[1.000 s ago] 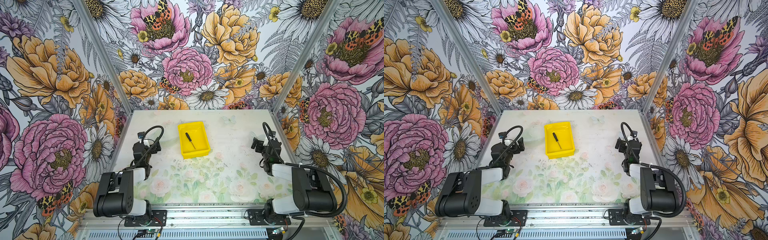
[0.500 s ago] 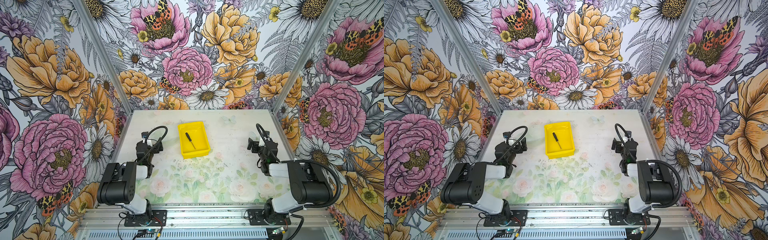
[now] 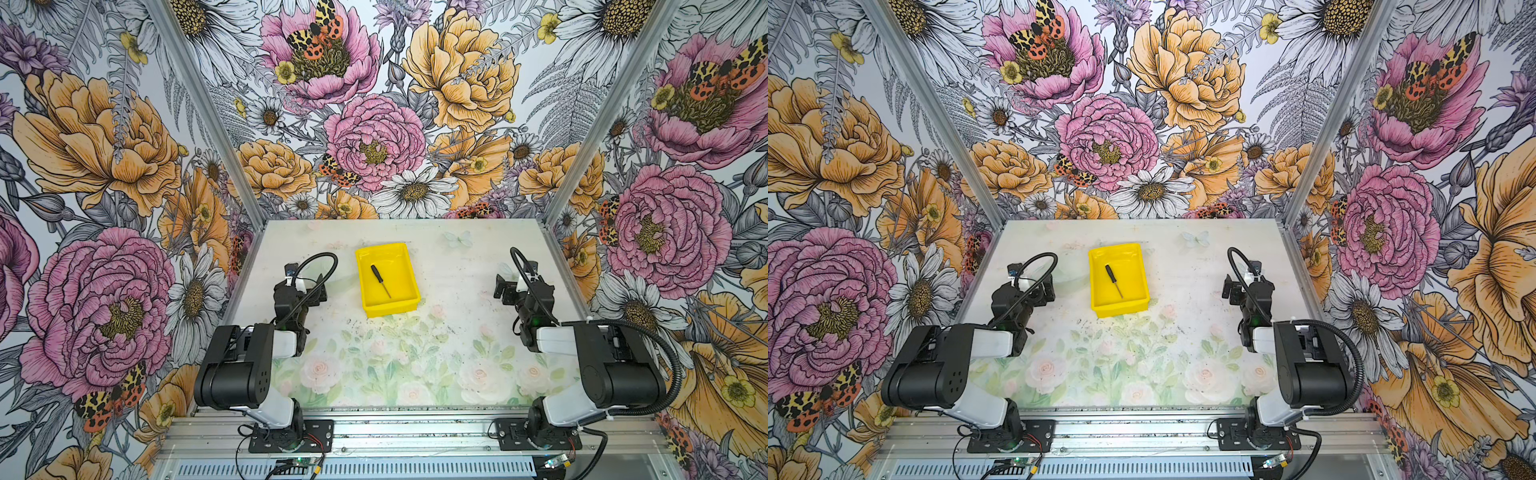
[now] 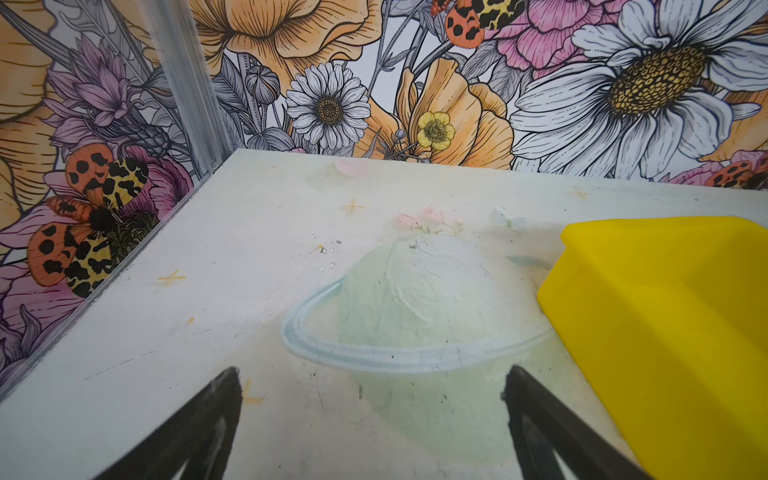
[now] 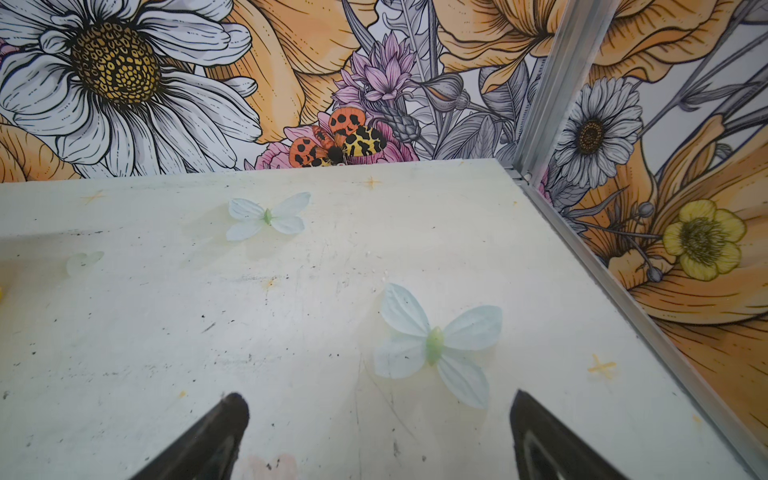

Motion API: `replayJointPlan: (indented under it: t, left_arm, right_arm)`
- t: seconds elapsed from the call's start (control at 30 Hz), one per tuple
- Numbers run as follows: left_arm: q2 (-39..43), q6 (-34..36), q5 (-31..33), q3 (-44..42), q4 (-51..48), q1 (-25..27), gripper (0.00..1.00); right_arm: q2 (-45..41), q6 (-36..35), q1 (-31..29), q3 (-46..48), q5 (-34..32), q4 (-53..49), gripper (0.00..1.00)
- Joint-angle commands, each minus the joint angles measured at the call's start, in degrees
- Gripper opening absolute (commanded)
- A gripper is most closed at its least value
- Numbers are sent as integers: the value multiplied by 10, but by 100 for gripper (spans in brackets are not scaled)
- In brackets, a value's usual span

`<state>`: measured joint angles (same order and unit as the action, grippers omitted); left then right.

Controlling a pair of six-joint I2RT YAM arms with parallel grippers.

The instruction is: Put the screwdriver in the bin

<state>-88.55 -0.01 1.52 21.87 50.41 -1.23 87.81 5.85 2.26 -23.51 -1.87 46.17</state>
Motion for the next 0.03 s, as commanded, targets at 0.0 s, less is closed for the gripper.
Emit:
replayJointPlan:
  t: [0.0]
  left_arm:
    - [0,6,8,1,22,2,99]
  right_arm:
    - [0,-9,-2,5,-7,21,99]
